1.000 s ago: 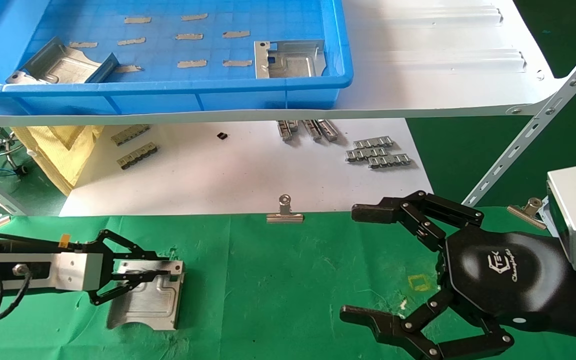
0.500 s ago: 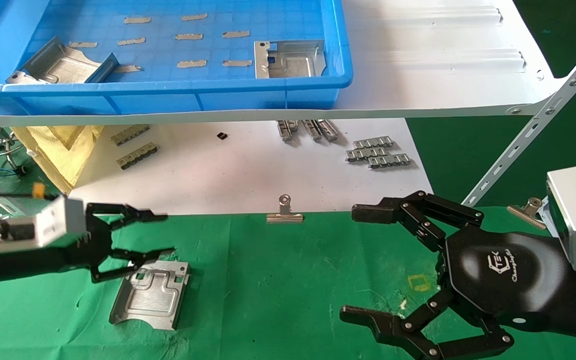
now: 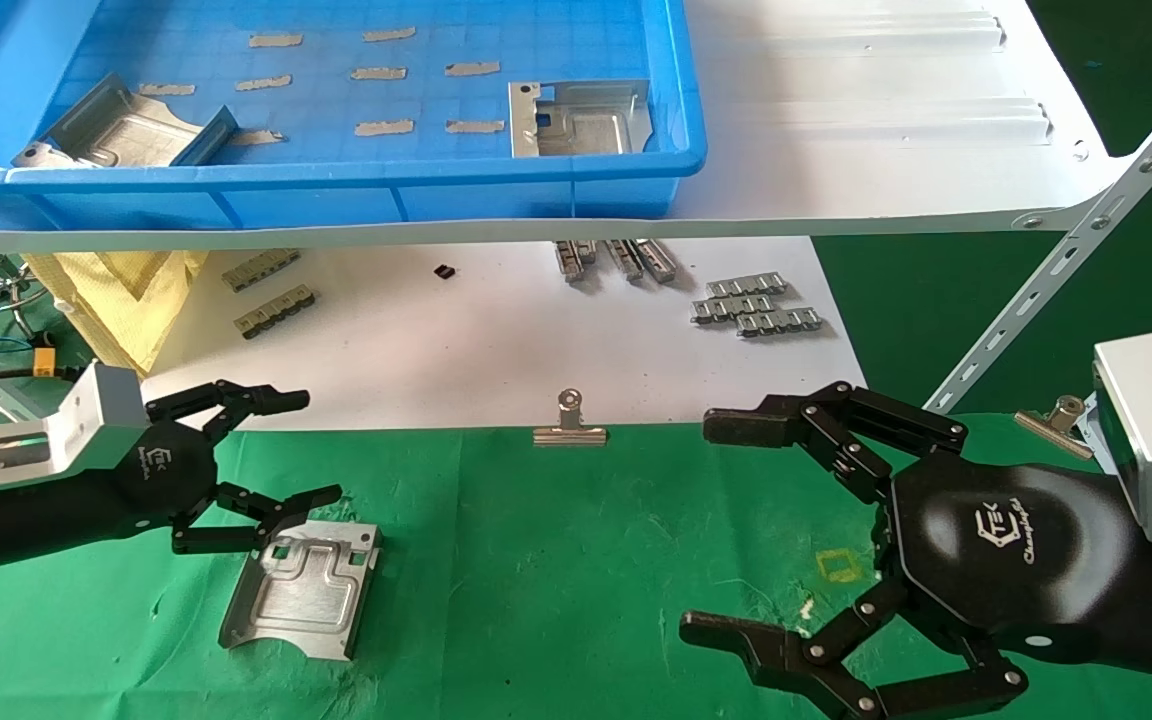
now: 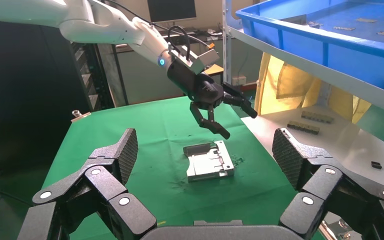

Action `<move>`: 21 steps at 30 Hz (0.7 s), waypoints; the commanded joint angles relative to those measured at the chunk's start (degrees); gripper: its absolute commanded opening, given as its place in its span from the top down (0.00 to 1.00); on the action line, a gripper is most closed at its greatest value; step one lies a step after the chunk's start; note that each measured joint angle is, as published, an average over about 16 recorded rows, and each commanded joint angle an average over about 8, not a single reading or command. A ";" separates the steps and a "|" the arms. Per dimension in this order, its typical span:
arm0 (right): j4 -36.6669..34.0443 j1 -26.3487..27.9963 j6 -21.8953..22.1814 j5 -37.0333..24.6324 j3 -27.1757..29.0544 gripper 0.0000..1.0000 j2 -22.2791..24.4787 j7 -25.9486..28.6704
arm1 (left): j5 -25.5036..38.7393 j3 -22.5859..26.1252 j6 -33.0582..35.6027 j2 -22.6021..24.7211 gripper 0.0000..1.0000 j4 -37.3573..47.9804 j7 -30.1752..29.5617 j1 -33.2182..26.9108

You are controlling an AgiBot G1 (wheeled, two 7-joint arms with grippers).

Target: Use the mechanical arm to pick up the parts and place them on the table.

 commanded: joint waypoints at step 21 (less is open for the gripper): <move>0.00 0.00 0.00 0.00 0.00 0.00 0.00 0.00 | -1.82 -8.80 -1.77 -3.97 0.00 -21.28 -13.58 7.98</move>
